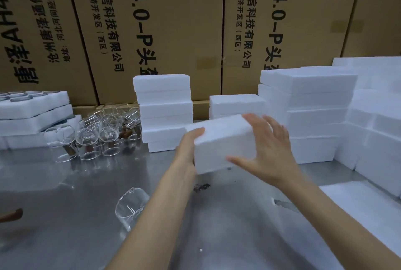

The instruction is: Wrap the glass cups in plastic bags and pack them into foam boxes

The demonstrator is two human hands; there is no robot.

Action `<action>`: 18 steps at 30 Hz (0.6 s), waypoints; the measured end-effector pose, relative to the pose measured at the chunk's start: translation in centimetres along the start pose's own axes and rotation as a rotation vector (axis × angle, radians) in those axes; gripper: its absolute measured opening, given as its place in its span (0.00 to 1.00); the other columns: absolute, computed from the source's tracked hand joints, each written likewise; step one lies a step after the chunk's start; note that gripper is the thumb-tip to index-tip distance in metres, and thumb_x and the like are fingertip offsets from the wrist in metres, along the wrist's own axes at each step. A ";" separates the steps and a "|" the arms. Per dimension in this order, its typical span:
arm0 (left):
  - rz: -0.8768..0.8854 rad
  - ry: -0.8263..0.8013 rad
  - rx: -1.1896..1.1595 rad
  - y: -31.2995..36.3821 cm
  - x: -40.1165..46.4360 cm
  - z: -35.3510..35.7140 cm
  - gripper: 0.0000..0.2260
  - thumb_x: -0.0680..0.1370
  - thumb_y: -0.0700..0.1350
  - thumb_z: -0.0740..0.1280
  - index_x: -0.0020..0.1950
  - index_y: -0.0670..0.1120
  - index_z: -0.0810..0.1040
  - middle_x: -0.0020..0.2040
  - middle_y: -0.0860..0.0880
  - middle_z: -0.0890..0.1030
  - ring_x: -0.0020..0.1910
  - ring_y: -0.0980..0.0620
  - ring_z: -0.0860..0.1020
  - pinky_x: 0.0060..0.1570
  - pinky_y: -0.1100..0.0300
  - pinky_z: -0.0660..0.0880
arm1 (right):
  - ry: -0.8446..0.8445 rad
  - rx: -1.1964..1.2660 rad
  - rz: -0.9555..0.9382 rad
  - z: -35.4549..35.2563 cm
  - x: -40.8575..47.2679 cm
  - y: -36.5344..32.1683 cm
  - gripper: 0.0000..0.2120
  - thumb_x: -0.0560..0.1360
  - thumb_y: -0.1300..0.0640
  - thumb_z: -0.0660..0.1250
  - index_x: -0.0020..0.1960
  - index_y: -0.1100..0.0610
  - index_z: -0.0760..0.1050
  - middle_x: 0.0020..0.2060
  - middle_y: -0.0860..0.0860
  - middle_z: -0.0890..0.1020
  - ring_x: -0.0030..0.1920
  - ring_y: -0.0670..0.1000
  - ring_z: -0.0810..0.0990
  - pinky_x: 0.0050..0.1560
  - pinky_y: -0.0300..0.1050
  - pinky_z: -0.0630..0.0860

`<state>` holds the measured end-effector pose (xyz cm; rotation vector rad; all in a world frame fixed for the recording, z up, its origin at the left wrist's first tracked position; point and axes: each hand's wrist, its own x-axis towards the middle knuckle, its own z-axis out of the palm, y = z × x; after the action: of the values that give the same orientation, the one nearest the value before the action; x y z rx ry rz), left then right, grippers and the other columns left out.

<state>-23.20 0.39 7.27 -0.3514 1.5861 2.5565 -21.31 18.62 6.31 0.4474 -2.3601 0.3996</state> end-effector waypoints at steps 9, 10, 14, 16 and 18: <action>0.146 -0.143 0.184 9.4 2.4 5.7 0.14 0.76 0.55 0.63 0.40 0.45 0.74 0.22 0.48 0.77 0.21 0.49 0.78 0.32 0.63 0.76 | 0.051 -0.457 -0.197 -1.7 11.0 1.8 0.41 0.63 0.52 0.74 0.71 0.54 0.60 0.66 0.54 0.67 0.65 0.58 0.65 0.67 0.52 0.59; 0.194 -0.179 0.166 10.0 3.0 6.0 0.17 0.77 0.57 0.61 0.41 0.44 0.74 0.23 0.47 0.78 0.22 0.49 0.79 0.30 0.63 0.77 | 0.062 -0.459 -0.187 -1.7 12.1 2.1 0.41 0.62 0.52 0.75 0.71 0.55 0.59 0.65 0.54 0.67 0.64 0.58 0.66 0.66 0.52 0.60; 0.415 -0.267 0.301 10.8 6.2 7.3 0.20 0.77 0.61 0.62 0.55 0.45 0.77 0.43 0.48 0.83 0.43 0.51 0.82 0.46 0.60 0.78 | 0.089 -0.475 -0.126 -1.5 15.8 3.3 0.40 0.63 0.54 0.75 0.70 0.55 0.58 0.64 0.54 0.68 0.62 0.58 0.67 0.65 0.51 0.62; 0.486 -0.247 0.466 10.6 7.9 7.3 0.19 0.75 0.56 0.69 0.61 0.46 0.76 0.55 0.50 0.82 0.55 0.53 0.79 0.57 0.59 0.72 | 0.070 -0.492 -0.087 -1.1 17.0 4.0 0.39 0.64 0.55 0.75 0.69 0.55 0.58 0.63 0.54 0.69 0.61 0.58 0.68 0.64 0.51 0.63; 0.533 -0.236 0.623 10.3 9.7 7.0 0.22 0.73 0.47 0.73 0.65 0.45 0.74 0.59 0.50 0.80 0.58 0.53 0.78 0.52 0.62 0.72 | 0.042 -0.520 -0.069 -0.6 18.0 4.6 0.39 0.65 0.55 0.74 0.70 0.55 0.57 0.63 0.54 0.69 0.61 0.58 0.69 0.64 0.51 0.64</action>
<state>-35.78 1.81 16.77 0.4707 2.4834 2.0982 -35.52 19.23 18.33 0.2660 -2.2859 -0.2356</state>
